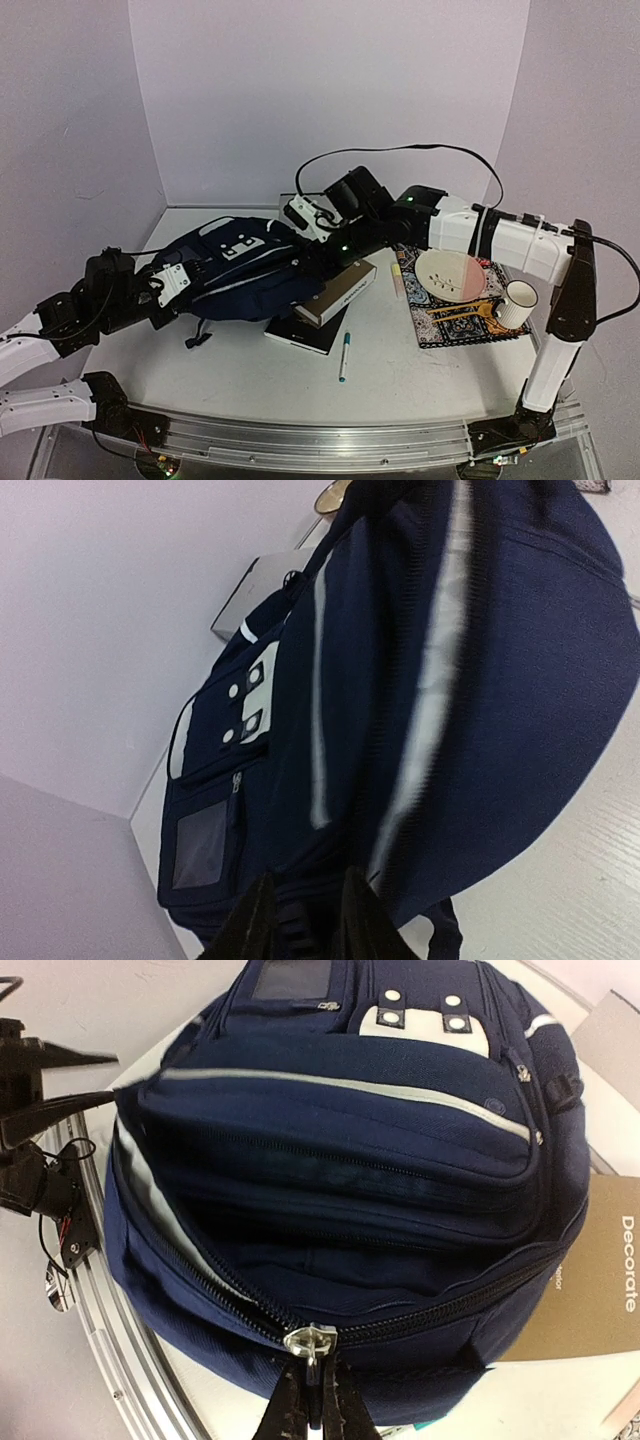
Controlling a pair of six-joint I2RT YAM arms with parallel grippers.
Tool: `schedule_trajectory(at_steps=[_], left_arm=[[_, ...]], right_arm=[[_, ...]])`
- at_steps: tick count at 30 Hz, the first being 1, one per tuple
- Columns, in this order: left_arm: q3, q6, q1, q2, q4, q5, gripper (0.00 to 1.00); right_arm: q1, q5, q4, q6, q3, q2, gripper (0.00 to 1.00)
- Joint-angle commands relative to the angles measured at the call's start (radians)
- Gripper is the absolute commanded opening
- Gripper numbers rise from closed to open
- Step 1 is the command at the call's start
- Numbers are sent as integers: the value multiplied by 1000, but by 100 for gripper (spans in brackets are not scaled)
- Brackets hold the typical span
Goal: Pack the student bag
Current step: Pick up the largest pocket of the bag from the student bag.
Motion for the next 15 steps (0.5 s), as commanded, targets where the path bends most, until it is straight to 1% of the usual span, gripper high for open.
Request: schedule_trajectory(at_steps=[1,2,4,7,9,13,15], left_arm=[[96,-79,8,28,-32,40,44],[108,-91,9,39,-31,67,50],[128,-114,9,60,-18,119,57],[161,-189,9,105,37,208,62],[175,-259,9,141,102,303,65],[203,-416,9,246,205,404,69],[221,-470,9,297,234,434,71]], right_arm=[[4,-31,-37,11,91,34,0],[8,-36,-36,10,104,43,0],[17,-45,-37,8,130,62,0],[30,-57,-37,9,155,78,0],[40,-61,-37,12,174,88,0],[62,-66,-37,16,198,104,0],[72,-68,-37,15,208,109,0]])
